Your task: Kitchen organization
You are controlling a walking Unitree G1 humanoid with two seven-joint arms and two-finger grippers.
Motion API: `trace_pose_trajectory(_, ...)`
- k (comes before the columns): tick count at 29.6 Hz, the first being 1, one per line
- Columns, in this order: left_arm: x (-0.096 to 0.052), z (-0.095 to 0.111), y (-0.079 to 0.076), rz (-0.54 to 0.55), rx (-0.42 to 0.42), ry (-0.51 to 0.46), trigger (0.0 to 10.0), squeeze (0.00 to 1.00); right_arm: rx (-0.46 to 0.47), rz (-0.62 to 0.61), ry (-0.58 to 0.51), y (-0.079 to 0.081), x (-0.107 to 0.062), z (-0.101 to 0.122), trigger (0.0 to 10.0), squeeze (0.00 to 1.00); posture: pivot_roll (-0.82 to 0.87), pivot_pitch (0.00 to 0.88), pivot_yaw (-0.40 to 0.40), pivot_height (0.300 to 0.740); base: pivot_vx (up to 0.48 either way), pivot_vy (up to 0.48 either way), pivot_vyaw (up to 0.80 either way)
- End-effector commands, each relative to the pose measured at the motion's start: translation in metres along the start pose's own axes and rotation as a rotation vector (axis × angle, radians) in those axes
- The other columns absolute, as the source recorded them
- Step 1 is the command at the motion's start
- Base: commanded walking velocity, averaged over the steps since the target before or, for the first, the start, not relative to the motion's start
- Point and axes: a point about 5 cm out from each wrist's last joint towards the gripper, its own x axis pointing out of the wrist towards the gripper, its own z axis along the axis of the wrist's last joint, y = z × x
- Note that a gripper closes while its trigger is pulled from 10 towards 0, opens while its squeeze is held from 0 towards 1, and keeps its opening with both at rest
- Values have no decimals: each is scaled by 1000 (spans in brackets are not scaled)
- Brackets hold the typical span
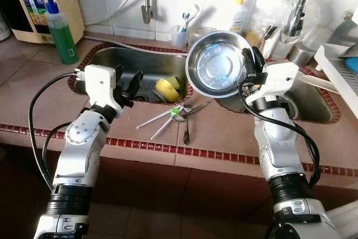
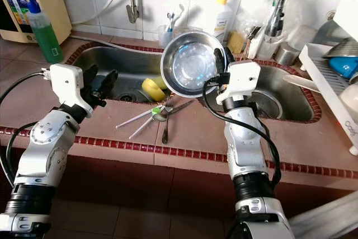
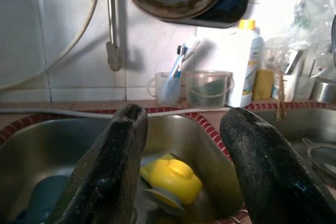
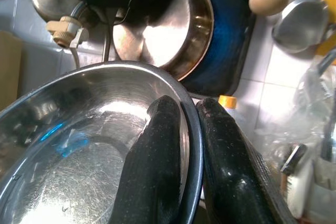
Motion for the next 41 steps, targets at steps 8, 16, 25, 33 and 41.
trace_pose_trajectory(8, 2, 1, -4, -26, 17, 4, 10000, 0, -12, 13, -28, -1, 3, 6, 10000, 0, -43, 0, -63, 740, 359, 0, 0)
trace_pose_trajectory(16, 2, 1, -5, -28, 19, 4, 10000, 0, -16, 18, -29, -2, 4, 6, 10000, 0, -42, 0, -67, 740, 372, 0, 0)
trace_pose_trajectory(25, 2, 0, -6, -31, 18, 5, 10000, 0, -20, 19, -27, -3, 4, 7, 10000, 0, -45, 0, -68, 740, 381, 0, 0)
trace_pose_trajectory(33, 1, -1, -7, -39, 16, -3, 10000, 0, -24, 18, -22, -4, 3, 6, 10000, 0, -46, 0, -68, 740, 144, 0, 0)
trace_pose_trajectory(41, 0, -2, -9, -65, 21, 11, 10000, 0, -25, 7, -14, -5, 1, 4, 10000, 0, -49, 0, -59, 740, 0, 0, 0)
